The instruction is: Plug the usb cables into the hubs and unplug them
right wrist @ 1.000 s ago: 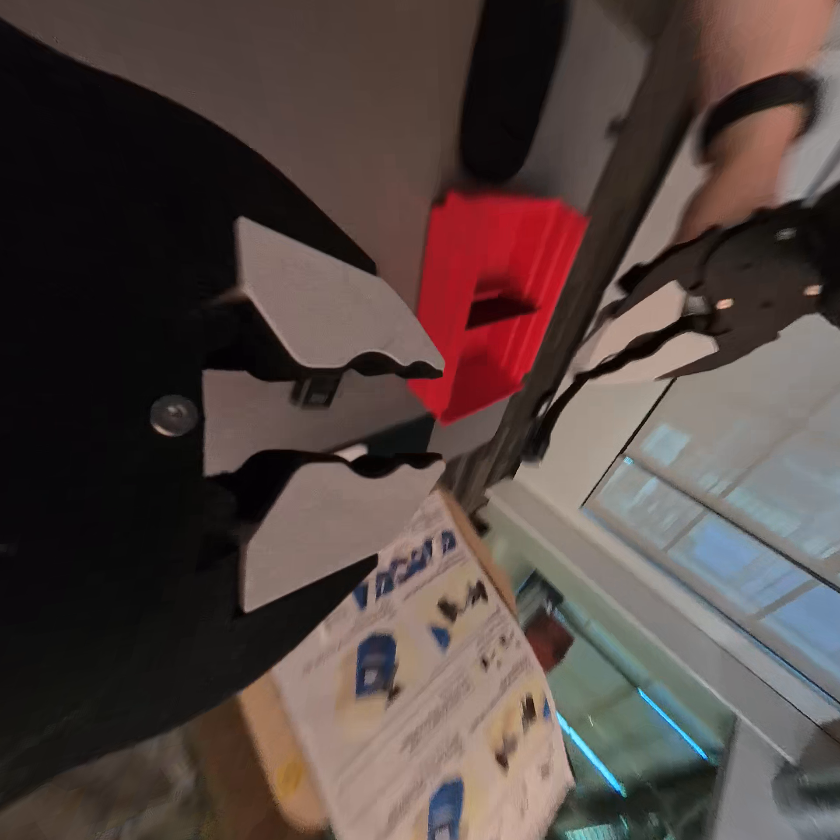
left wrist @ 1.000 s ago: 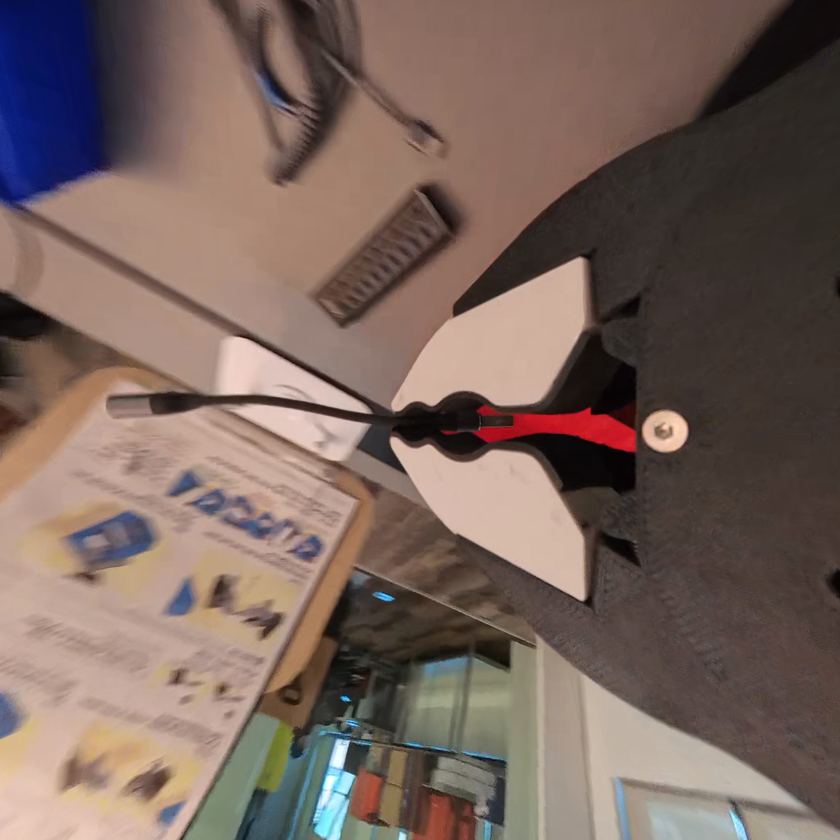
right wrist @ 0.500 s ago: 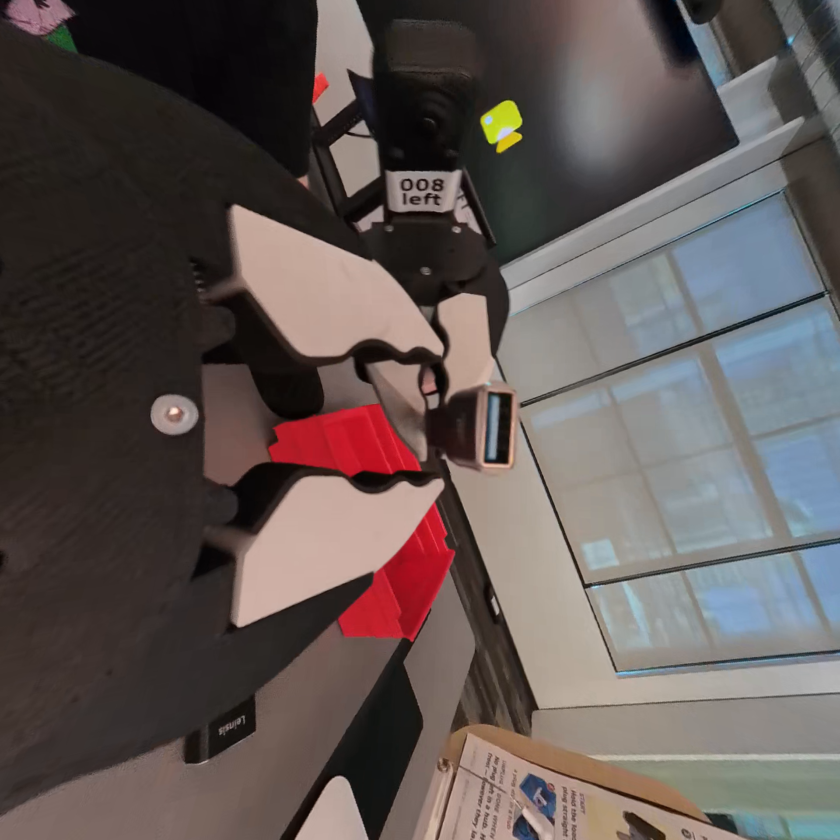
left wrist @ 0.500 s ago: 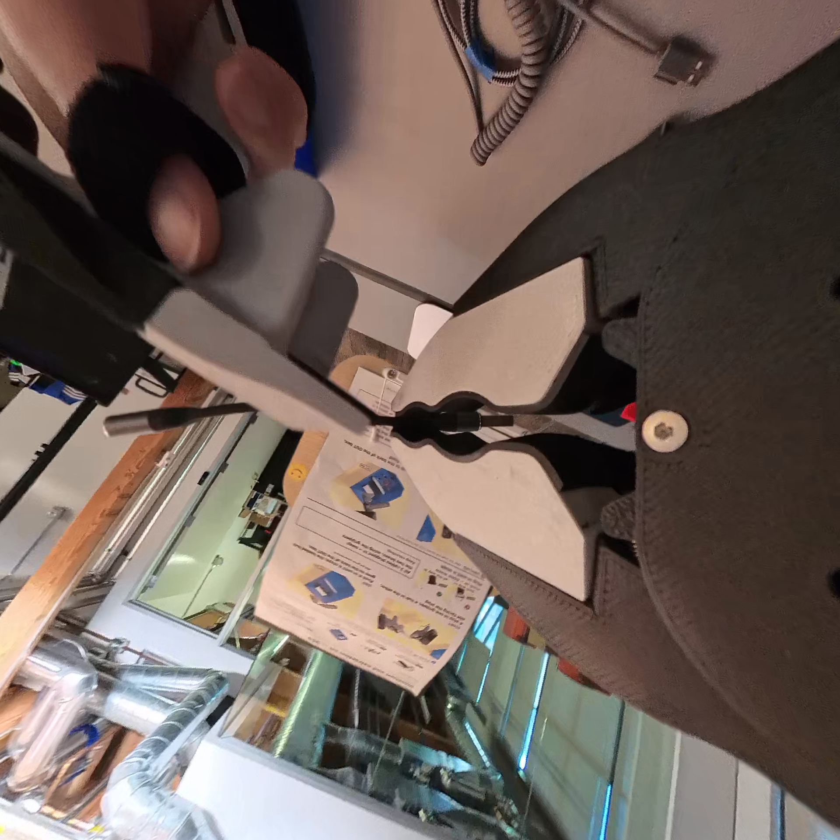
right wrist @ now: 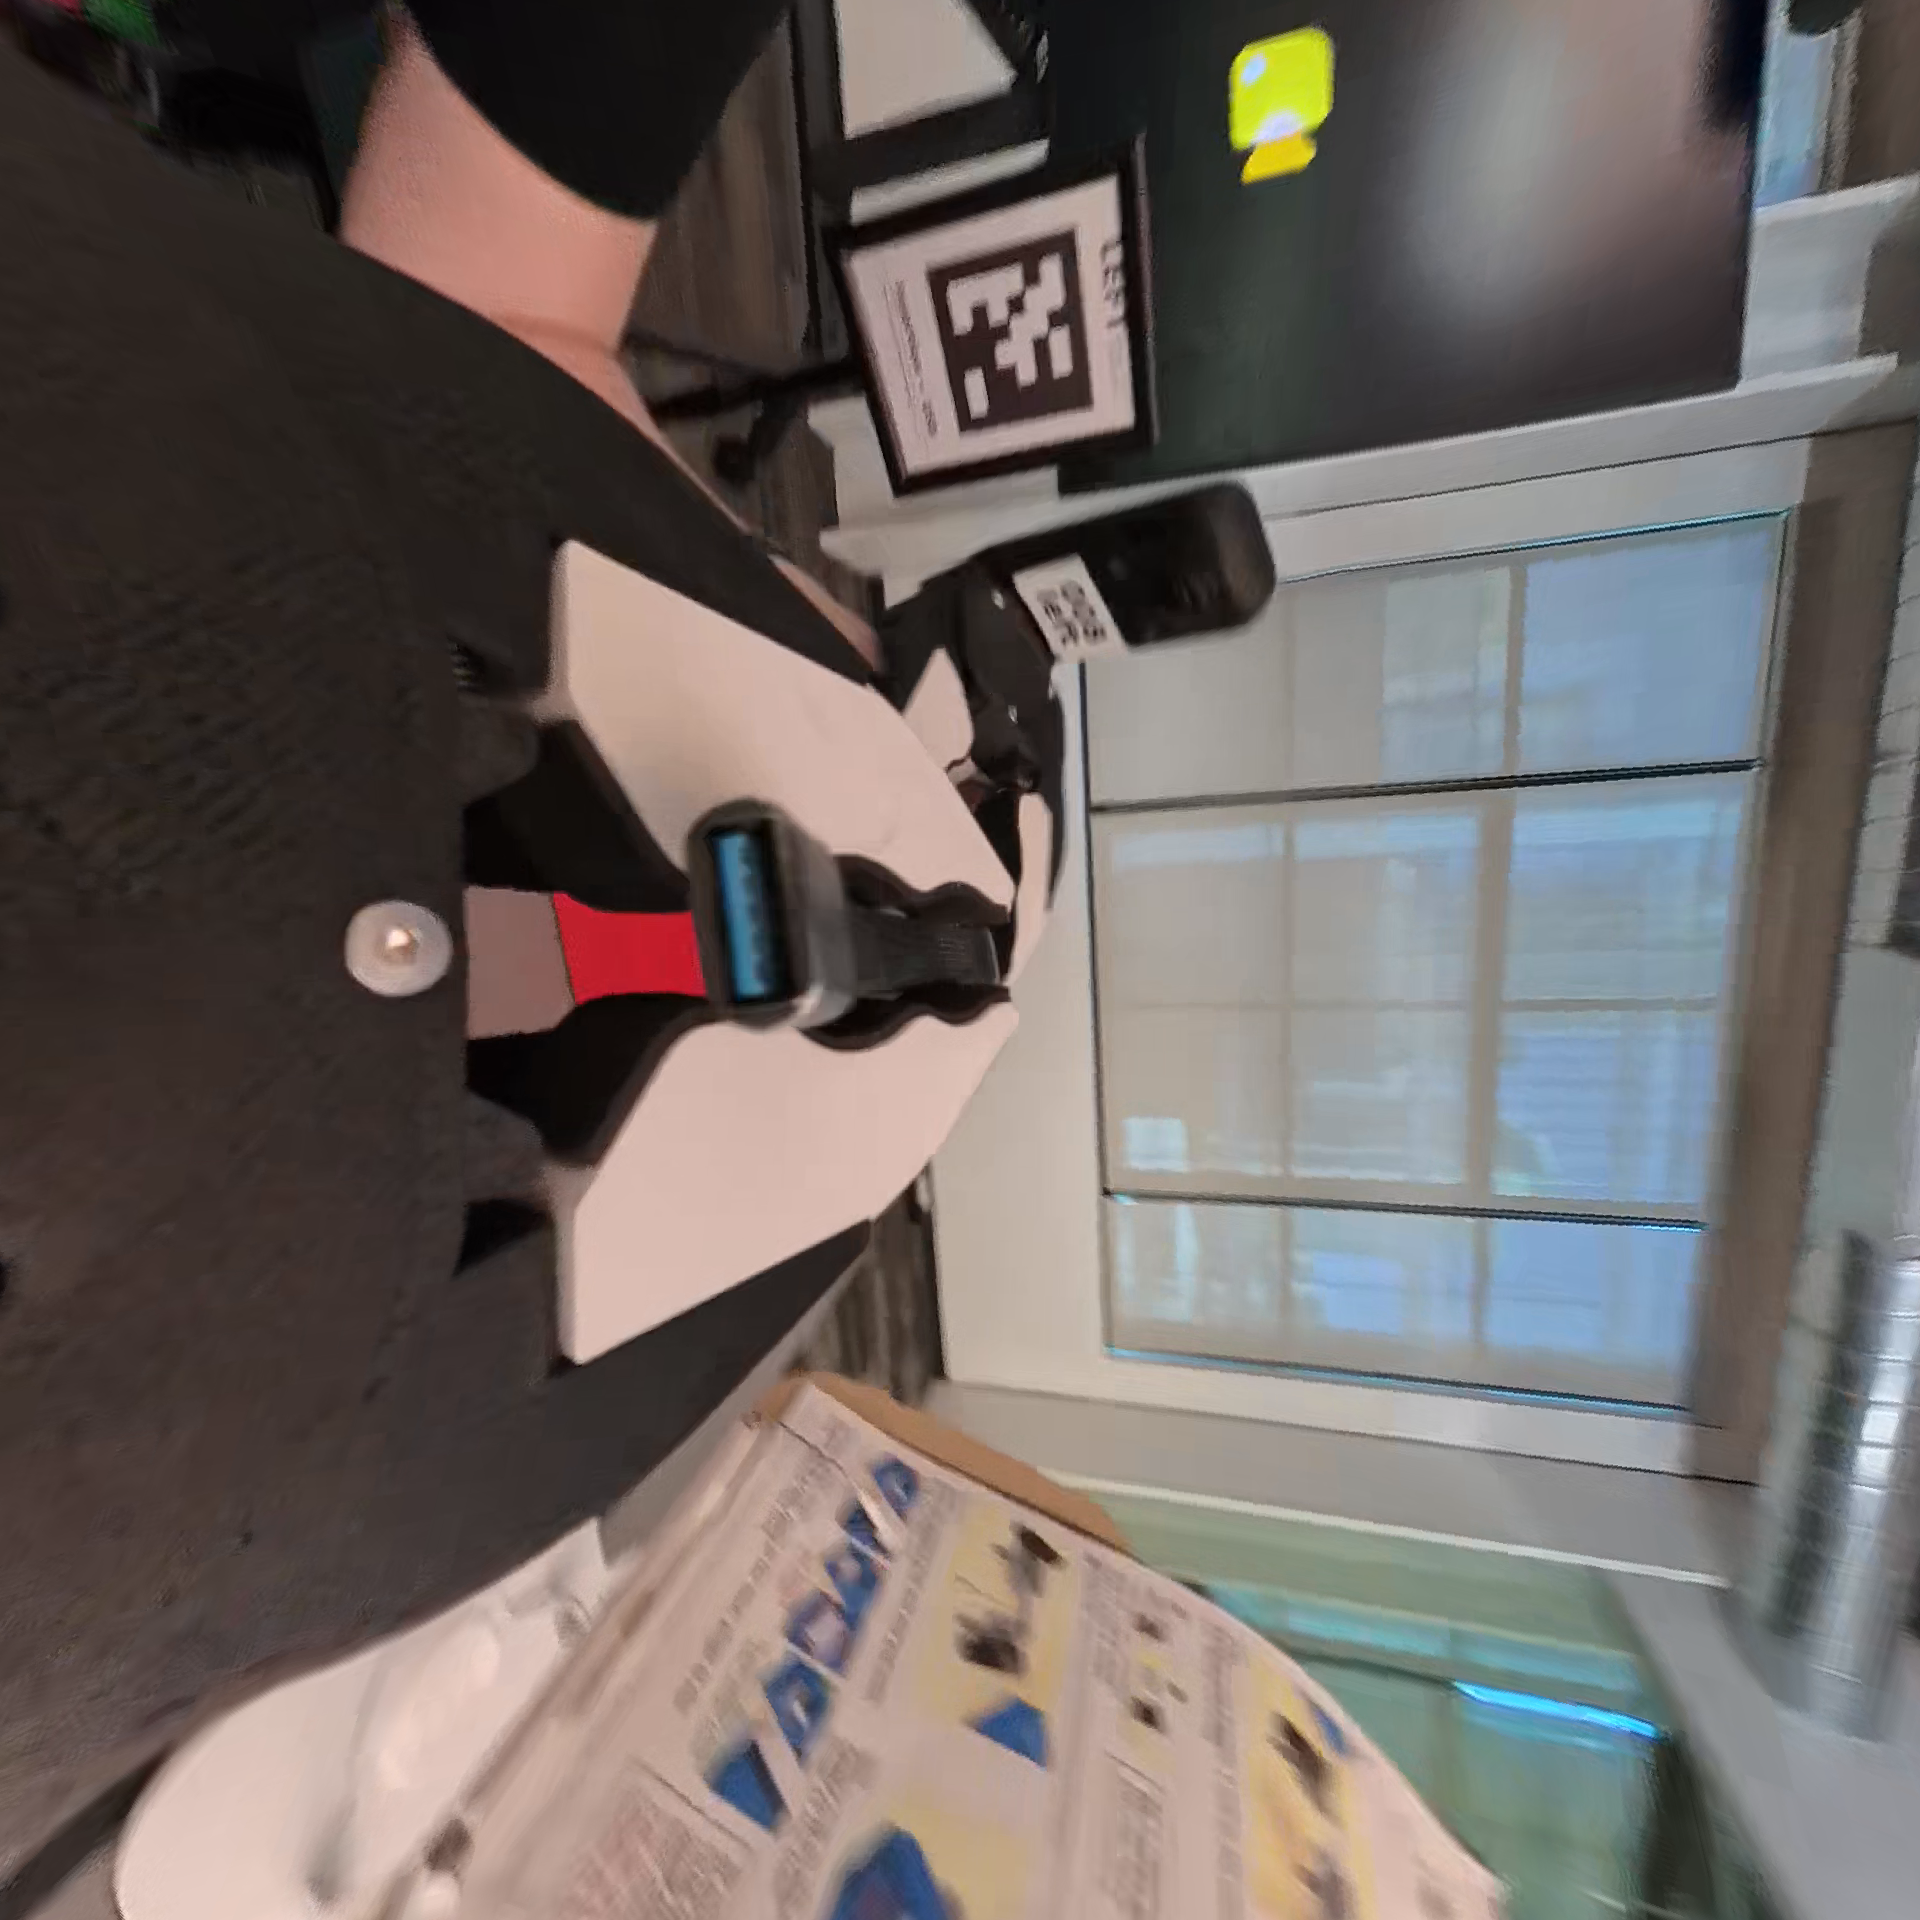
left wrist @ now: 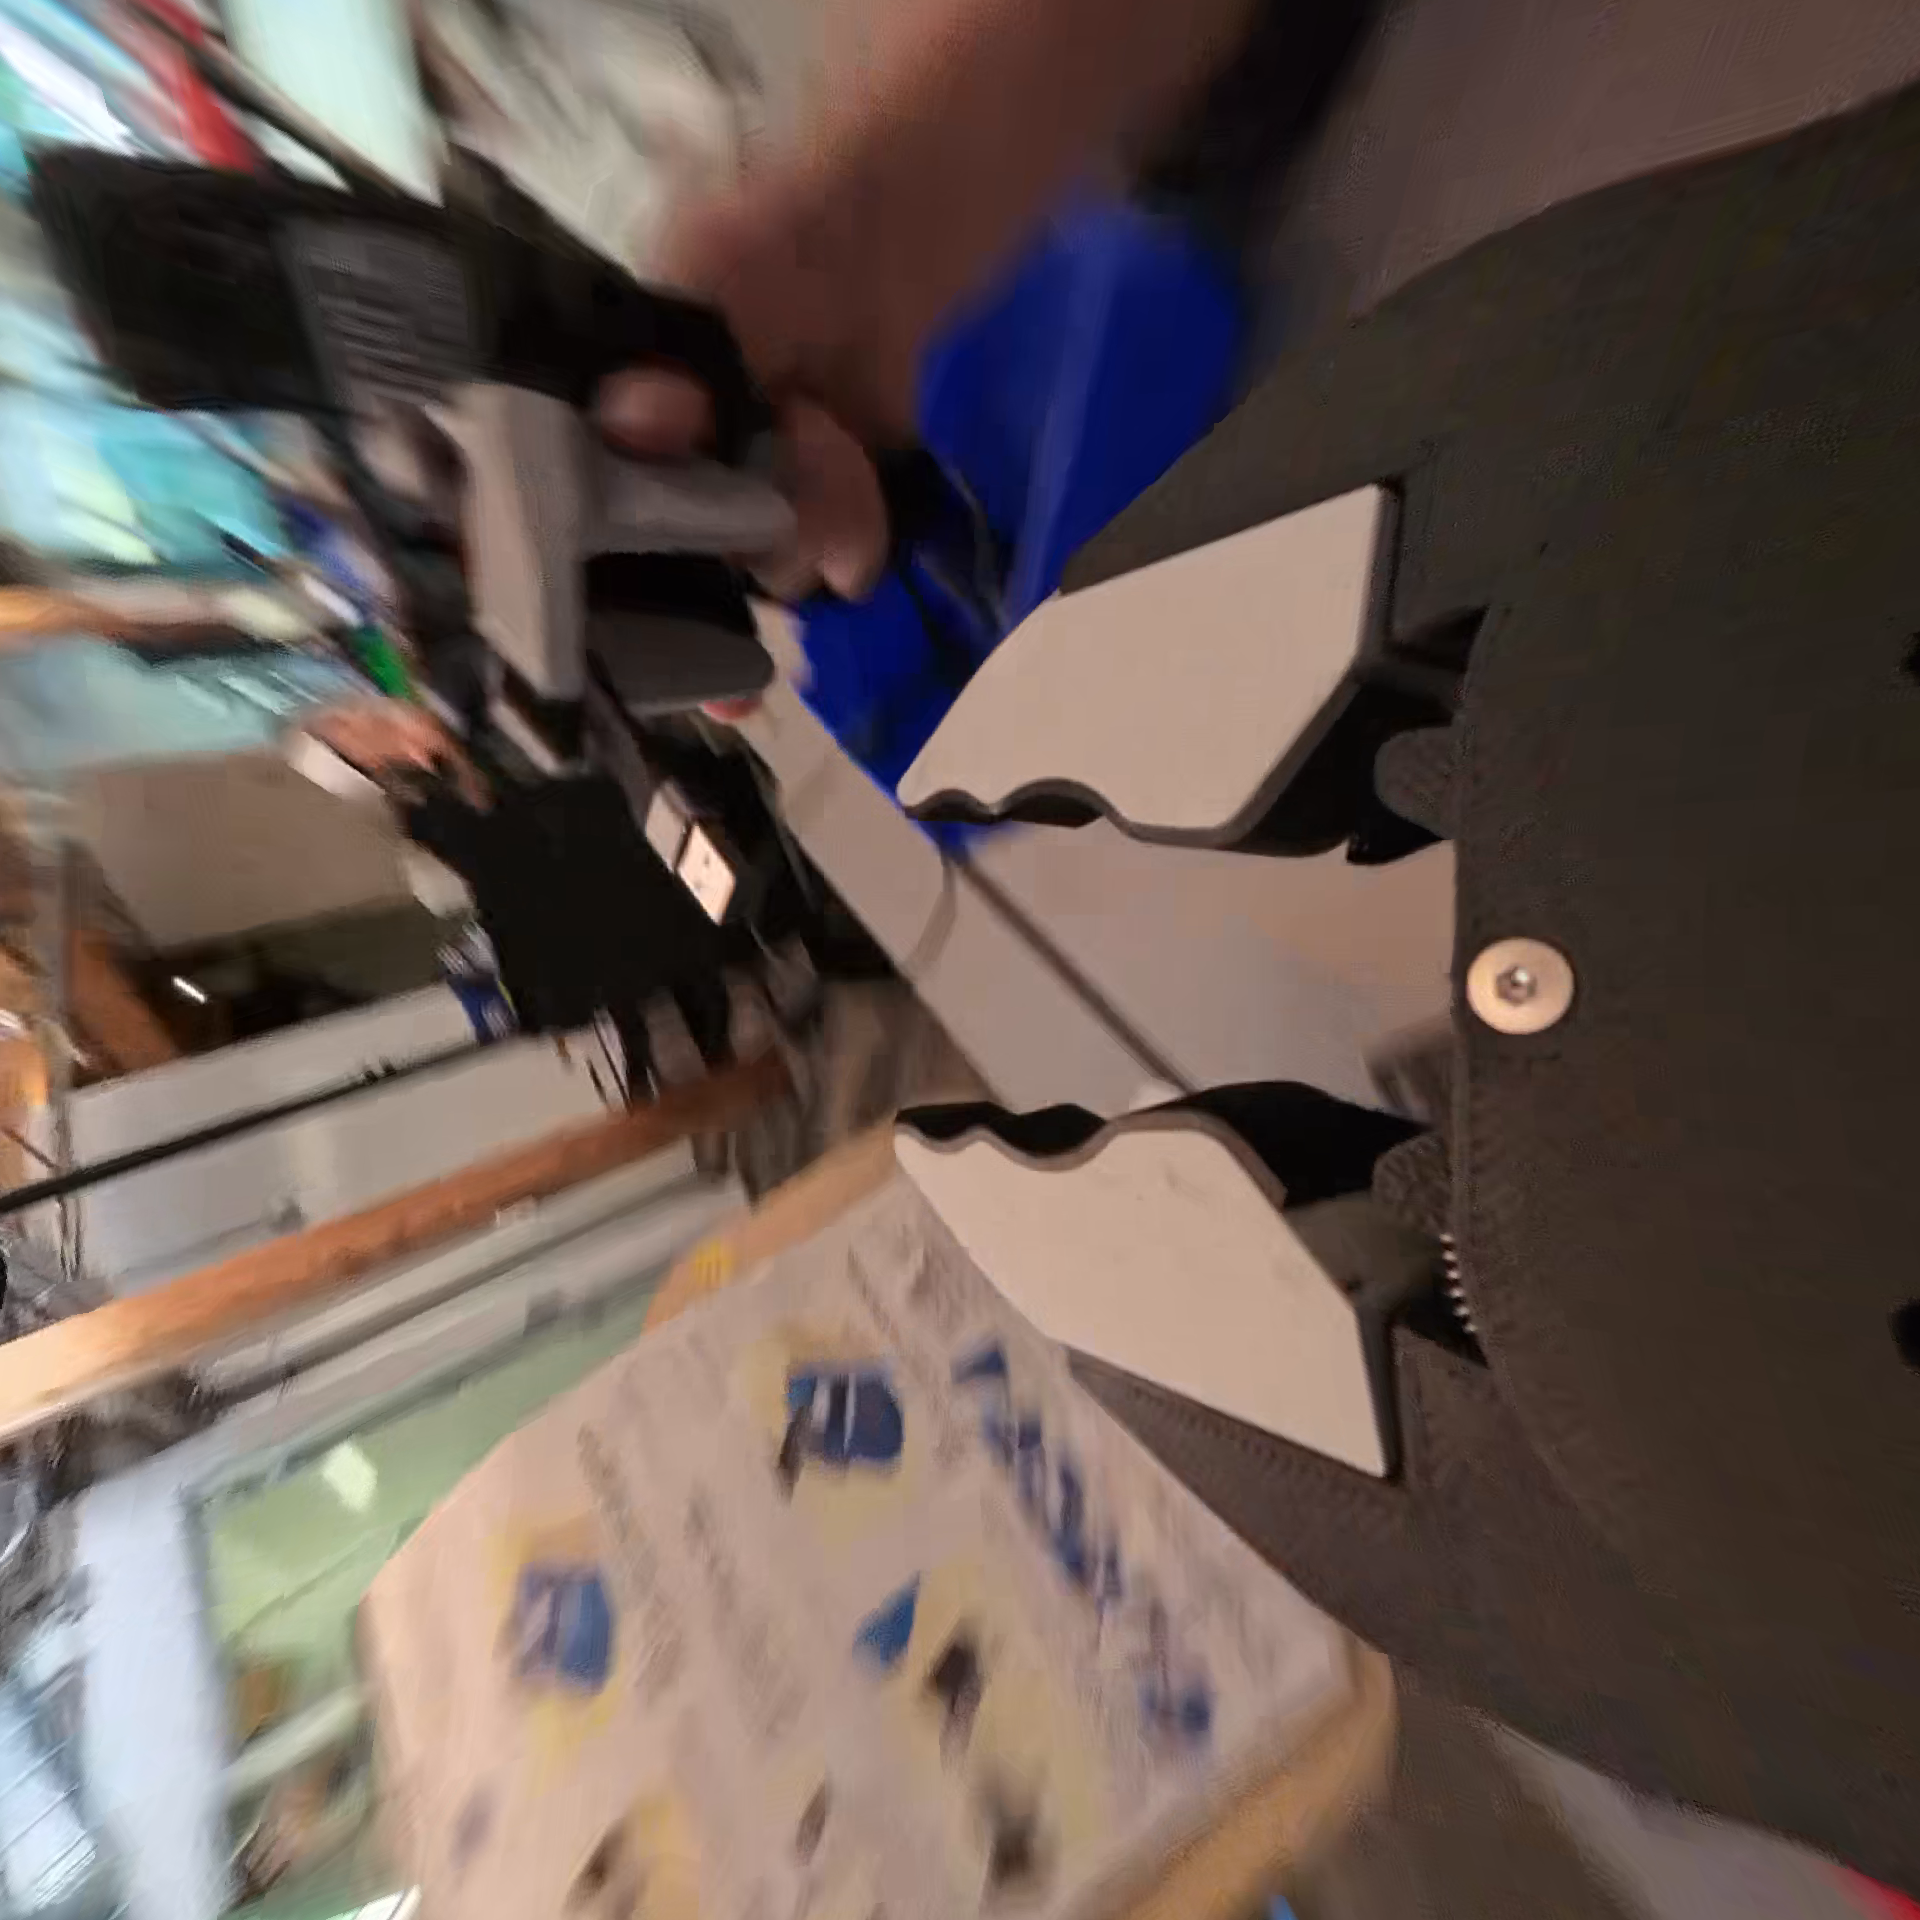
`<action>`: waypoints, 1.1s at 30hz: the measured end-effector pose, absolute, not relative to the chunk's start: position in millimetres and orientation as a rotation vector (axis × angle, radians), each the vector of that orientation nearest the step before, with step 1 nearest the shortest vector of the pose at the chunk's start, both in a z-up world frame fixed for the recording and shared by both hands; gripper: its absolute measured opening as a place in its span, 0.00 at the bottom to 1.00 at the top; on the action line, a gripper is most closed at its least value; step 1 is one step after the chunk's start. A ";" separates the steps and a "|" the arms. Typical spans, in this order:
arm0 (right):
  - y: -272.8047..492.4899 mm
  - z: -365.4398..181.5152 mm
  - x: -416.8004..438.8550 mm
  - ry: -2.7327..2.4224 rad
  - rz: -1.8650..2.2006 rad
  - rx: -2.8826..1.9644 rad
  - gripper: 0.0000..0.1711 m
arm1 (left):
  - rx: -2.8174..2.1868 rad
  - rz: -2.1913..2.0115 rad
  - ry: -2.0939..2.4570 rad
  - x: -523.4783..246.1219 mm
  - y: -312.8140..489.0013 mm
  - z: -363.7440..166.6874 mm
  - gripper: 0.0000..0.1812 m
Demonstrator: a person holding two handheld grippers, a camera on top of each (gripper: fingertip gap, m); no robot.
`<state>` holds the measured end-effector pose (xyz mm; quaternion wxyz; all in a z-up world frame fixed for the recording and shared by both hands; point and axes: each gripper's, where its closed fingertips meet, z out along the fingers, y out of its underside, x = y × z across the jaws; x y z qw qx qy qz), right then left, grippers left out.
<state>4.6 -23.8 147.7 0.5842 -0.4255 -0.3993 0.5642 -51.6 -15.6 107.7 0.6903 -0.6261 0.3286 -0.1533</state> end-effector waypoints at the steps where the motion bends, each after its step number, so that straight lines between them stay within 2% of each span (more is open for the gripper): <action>1: -27.2 153.9 10.8 -0.934 1.260 -0.929 0.07 | -1.392 -0.596 0.668 -51.4 -20.5 114.8 0.28; 3: -41.7 161.0 17.5 -0.986 1.155 -0.796 0.07 | -1.329 -1.120 0.608 -46.4 -36.6 131.9 0.30; 5: -55.1 160.4 17.3 -1.057 1.030 -0.709 0.07 | -1.281 -1.465 0.568 -44.7 -45.2 140.3 0.32; 9: -73.2 150.6 8.9 -1.171 0.825 -0.595 0.07 | -1.272 -1.698 0.653 -22.8 -63.0 135.7 0.27; 16: -80.7 140.1 1.7 -1.242 0.886 -0.569 0.07 | -1.273 -1.778 0.694 -10.4 -65.5 126.5 0.15; 17: -78.9 139.3 1.5 -1.241 0.886 -0.576 0.07 | -1.257 -1.785 0.693 -12.8 -66.0 127.9 0.12; 18: -77.7 138.8 1.3 -1.241 0.892 -0.582 0.07 | -1.232 -1.789 0.706 -14.8 -68.2 129.9 0.04; 23: -71.9 136.9 0.3 -1.234 0.893 -0.618 0.07 | -1.264 -1.663 0.704 -15.4 -63.4 127.5 0.04; 28: -68.3 125.0 -10.1 -1.288 0.766 -0.656 0.15 | -1.341 -1.593 0.679 -15.2 -57.9 121.5 0.04; 33: -60.3 116.0 -16.7 -1.315 0.554 -0.665 0.12 | -1.376 -1.582 0.686 -13.4 -60.3 119.3 0.04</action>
